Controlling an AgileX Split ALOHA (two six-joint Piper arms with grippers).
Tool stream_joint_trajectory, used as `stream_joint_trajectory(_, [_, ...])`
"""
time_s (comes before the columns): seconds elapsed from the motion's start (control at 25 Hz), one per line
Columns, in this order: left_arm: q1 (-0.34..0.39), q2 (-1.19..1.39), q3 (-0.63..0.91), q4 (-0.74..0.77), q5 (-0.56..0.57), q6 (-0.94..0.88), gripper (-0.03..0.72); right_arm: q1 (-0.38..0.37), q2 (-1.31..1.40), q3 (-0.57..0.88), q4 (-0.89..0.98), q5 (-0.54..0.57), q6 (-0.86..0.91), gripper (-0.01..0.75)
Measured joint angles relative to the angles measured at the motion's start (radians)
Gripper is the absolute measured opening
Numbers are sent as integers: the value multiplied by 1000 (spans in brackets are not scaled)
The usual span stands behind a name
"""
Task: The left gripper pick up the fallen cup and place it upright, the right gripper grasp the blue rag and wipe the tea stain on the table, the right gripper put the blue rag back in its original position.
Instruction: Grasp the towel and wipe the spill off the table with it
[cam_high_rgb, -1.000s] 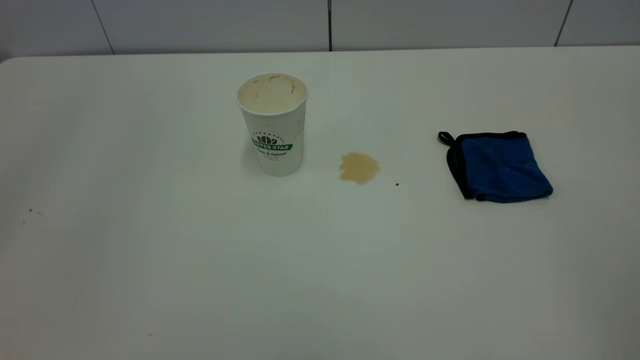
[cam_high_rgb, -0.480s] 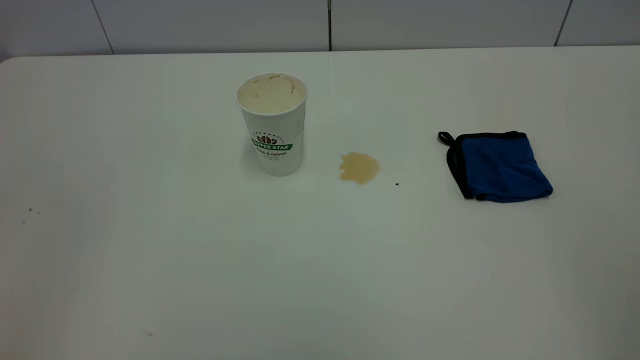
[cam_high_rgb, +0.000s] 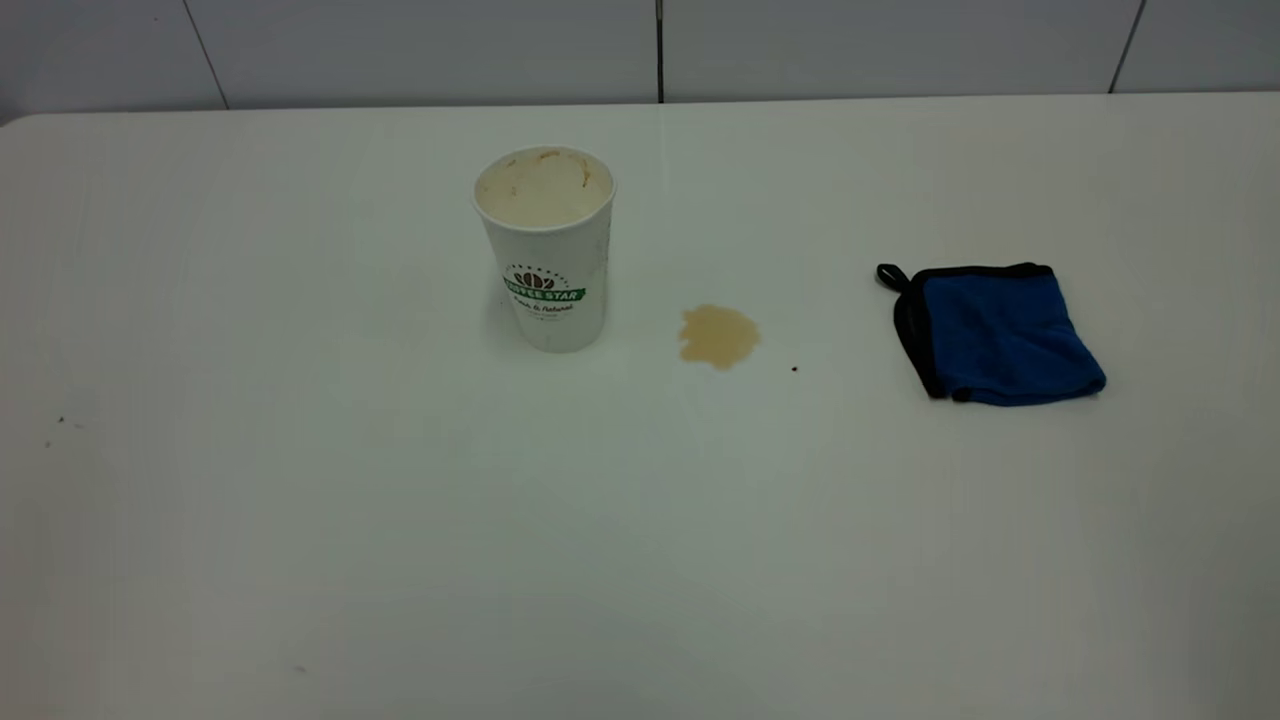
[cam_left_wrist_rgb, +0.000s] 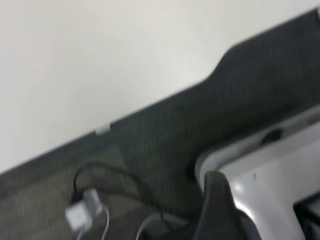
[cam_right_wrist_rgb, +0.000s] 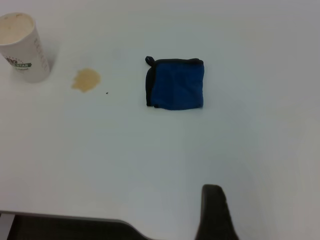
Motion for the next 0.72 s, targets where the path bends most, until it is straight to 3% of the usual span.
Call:
stream_joint_trajectory(0.16, [40,-159,0,-3,9,0,541,0,0,0,0,0,0,563])
stream_joint_trajectory(0.48, [259,-390,0,-2,20,-1,541,0,0,0,0,0,0,563])
stream_joint_trajectory(0.72, [357,-480,0,-2,35,-1,541,0,0,0,0,0,0,563])
